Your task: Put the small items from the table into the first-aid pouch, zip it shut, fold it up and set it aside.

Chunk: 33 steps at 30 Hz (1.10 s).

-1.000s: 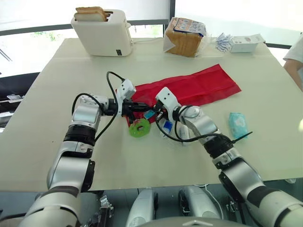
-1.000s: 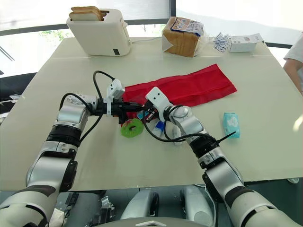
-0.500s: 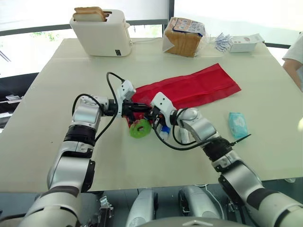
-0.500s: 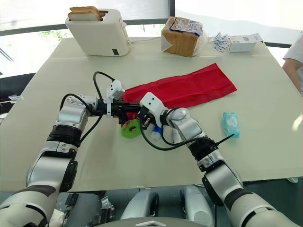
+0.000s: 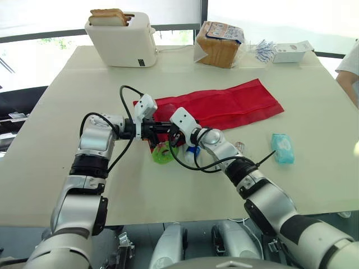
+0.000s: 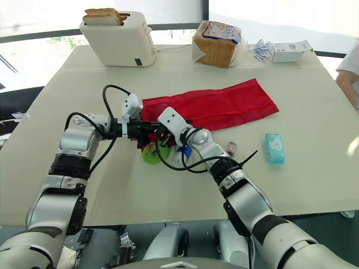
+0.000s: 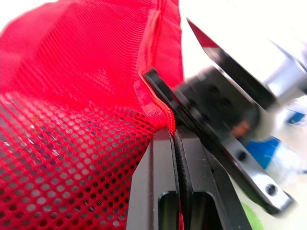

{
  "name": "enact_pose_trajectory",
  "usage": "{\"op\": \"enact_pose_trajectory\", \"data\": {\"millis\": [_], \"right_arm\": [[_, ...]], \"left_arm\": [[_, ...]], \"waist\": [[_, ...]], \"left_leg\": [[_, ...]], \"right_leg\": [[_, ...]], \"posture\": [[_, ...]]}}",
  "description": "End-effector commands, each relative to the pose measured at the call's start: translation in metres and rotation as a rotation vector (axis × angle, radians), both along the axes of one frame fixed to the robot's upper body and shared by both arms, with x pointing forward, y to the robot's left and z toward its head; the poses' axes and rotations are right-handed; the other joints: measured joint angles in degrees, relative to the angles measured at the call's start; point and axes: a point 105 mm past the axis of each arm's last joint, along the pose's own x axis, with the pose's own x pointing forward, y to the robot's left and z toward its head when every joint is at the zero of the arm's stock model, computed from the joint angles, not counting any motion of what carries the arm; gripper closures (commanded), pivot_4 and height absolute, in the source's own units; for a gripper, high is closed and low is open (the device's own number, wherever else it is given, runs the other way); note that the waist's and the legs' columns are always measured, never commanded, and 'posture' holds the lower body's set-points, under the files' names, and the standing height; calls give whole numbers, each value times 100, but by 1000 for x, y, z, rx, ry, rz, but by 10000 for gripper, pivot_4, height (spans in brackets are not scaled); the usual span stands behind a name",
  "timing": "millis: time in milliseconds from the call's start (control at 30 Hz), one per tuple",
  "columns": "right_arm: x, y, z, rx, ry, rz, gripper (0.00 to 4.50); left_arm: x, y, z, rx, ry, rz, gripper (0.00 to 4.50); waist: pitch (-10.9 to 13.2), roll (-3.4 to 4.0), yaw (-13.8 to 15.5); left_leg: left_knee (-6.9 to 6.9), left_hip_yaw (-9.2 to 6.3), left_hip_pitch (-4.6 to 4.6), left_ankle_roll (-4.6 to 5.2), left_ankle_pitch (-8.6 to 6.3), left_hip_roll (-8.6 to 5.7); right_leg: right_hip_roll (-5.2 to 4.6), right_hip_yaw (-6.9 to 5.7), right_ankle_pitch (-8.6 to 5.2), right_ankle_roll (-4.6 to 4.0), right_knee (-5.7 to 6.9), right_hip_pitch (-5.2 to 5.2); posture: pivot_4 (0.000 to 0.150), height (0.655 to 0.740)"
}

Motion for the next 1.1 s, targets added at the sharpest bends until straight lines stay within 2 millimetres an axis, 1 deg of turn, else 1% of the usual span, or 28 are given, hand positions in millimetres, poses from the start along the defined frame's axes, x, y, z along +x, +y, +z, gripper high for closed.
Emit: {"op": "enact_pose_trajectory", "data": {"millis": [33, 133, 233, 267, 333, 433, 500, 533, 633, 733, 767, 800, 833, 867, 900, 967, 1000, 1033, 1100], "right_arm": [[9, -9, 6, 29, -46, -51, 43068], [2, -5, -1, 13, -37, 7, 43068], [-3, -12, 3, 20, -39, 68, 43068], [-4, -16, 7, 28, -45, 82, 37997], [-7, -25, 16, 42, -32, 103, 30923], [-21, -44, 33, 54, 17, 160, 16917], [-34, -60, 48, 46, 35, 193, 7479], [-38, -69, 55, 43, 39, 192, 914], [-51, -91, 76, 48, 41, 183, 914], [-66, -111, 99, 65, 4, 172, 914], [-75, -126, 108, 60, -48, 146, 914], [-81, -136, 114, 53, -83, 128, 914], [-86, -144, 117, 38, -112, 101, 914], [-97, -158, 120, 47, -156, 104, 914], [-105, -166, 121, 53, -181, 111, 914], [-122, -200, 121, 57, -168, 63, 914], [-133, -218, 122, 48, -159, 24, 914], [-142, -230, 123, 35, -157, -6, 914], [-159, -248, 126, 19, -154, -59, 914]], "left_arm": [[-4, 2, -8, 40, 4, -12, 45000], [0, 1, -8, 44, -8, 3, 45000], [8, 3, -11, 69, -36, 36, 45000], [10, 4, -12, 81, -47, 46, 45000], [15, 6, -13, 90, -61, 67, 45000], [23, 7, -15, 117, -102, 96, 45000], [26, 7, -14, 119, -117, 101, 45000], [27, 6, -14, 126, -128, 94, 45000], [26, 4, -15, 156, -162, 64, 45000], [23, 4, -16, 182, -198, 33, 45000], [23, 6, -17, 203, -223, 30, 45000], [24, 8, -17, 217, -241, 29, 45000], [25, 10, -17, 233, -265, 31, 45000], [27, 16, -18, 270, -300, 45, 45000], [29, 20, -18, 295, -323, 53, 45000], [35, 30, -16, 335, -370, 89, 45000], [35, 30, -14, 314, -389, 83, 45000], [36, 30, -13, 306, -399, 82, 45000], [35, 34, -12, 274, -358, 87, 45000]], "waist": [[-10, 1, 0], [-23, 1, 3], [-34, 2, 29], [-34, 3, 44], [-35, 3, 62], [-34, 4, 73], [-33, 5, 75], [-33, 5, 70], [-33, 6, 73], [-32, 7, 100], [-32, 6, 117], [-32, 6, 160], [-32, 6, 180], [-33, 5, 195], [-33, 5, 221], [-32, 4, 258], [-31, 4, 272], [-31, 4, 332], [-31, 4, 346]], "left_leg": [[0, 0, 2, 0, 0, 0], [-1, -1, 7, 0, 0, 0], [-2, -2, 11, 0, 0, -1], [-1, -8, 11, 1, 0, -3], [-1, -9, 10, 1, -1, -6], [0, -11, 4, 2, -1, -7], [-1, -11, -3, 2, -1, -7], [0, -12, -13, 2, -1, -7], [0, -12, -16, 2, -1, -6], [-3, -11, -14, 2, -1, -5], [-3, -11, -15, 3, -2, -5], [-3, -10, -16, 3, -2, -5], [-3, -10, -17, 4, -2, -5], [-2, -9, -18, 6, -3, -6], [-2, -8, -19, 7, -4, -7], [0, -5, -16, 16, -9, -7], [0, 2, -11, 24, -13, -6], [1, 6, -12, 31, -17, -6], [2, 3, -12, 34, -19, -6]], "right_leg": [[0, 0, 0, 0, 0, 2], [0, -1, 0, 0, -1, 7], [0, -1, 0, 0, -2, 13], [-2, -5, 0, 0, -3, 15], [-5, -6, 0, 0, -6, 16], [-6, -7, 0, 0, -6, 13], [-7, -8, 0, 0, -4, 6], [-7, -8, 0, 0, -4, -4], [-7, -9, 0, 0, -3, -7], [-8, -10, 0, 0, -3, -8], [-8, -10, 0, 0, -5, -7], [-8, -10, 0, 0, -6, -7], [-10, -11, 0, 0, -9, -7], [-11, -11, 0, 1, -11, -5], [-12, -11, 0, 1, -12, -5], [-12, -13, 0, 1, -11, 1], [-12, -11, 0, 1, -10, 3], [-13, -12, 0, 1, -8, 2], [-15, -22, 0, 1, -9, 5]], "posture": [[1500, 7400], [1500, 7400], [1500, 7400], [1500, 7400], [1500, 7400], [1500, 7400], [1500, 7400], [1500, 7400], [1500, 7400], [1500, 7400], [1500, 7400], [1500, 7400], [1500, 7400], [1500, 7400], [1500, 7400], [1500, 7400], [1500, 7400], [1500, 7400], [1500, 7400]]}}
